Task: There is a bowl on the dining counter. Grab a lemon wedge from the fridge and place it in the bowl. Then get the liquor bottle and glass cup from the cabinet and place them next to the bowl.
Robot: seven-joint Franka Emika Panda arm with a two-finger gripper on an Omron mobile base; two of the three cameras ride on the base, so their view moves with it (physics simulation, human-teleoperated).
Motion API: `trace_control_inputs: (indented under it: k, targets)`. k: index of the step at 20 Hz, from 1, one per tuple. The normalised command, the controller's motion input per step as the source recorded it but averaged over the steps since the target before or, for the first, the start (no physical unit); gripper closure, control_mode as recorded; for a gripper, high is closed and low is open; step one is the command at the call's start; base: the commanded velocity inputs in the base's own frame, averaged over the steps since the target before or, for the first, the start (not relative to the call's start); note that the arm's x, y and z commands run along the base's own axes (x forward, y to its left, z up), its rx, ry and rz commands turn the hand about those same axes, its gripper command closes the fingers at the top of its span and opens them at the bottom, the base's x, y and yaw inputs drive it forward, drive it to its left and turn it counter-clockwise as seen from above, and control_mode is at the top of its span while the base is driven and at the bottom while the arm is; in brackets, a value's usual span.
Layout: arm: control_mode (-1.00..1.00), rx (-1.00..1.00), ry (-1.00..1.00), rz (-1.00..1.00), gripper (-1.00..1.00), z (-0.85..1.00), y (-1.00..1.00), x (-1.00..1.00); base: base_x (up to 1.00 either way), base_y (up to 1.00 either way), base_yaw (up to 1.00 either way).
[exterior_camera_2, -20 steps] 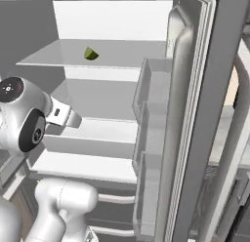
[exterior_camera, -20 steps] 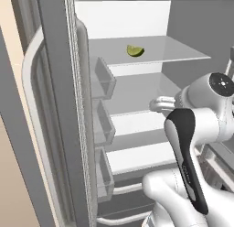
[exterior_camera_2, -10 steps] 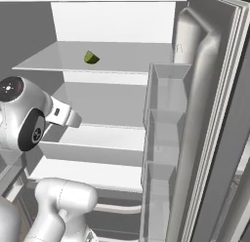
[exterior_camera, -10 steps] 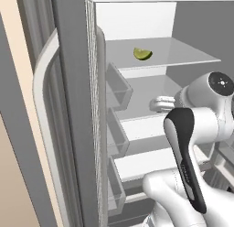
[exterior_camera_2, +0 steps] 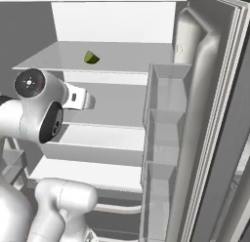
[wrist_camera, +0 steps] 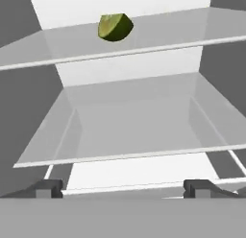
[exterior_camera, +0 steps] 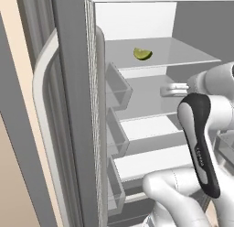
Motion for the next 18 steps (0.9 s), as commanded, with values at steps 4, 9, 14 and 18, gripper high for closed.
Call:
trace_control_inputs:
  k: [4, 9, 14, 18]
  targets:
    - [-1.00, -0.20, -0.27, 0.08, -1.00, 0.92, -0.08, -0.08, 0.00, 0.00, 0.00]
    - [-1.00, -0.16, 0.00, 0.00, -1.00, 0.76, -0.02, 0.29, 0.00, 0.00, 0.00]
    - [-1.00, -0.12, -0.01, 0.01, -1.00, 0.29, -0.02, 0.39, 0.00, 0.00, 0.00]
    - [-1.00, -0.02, -0.08, 0.02, -1.00, -0.01, 0.03, 0.03, 0.00, 0.00, 0.00]
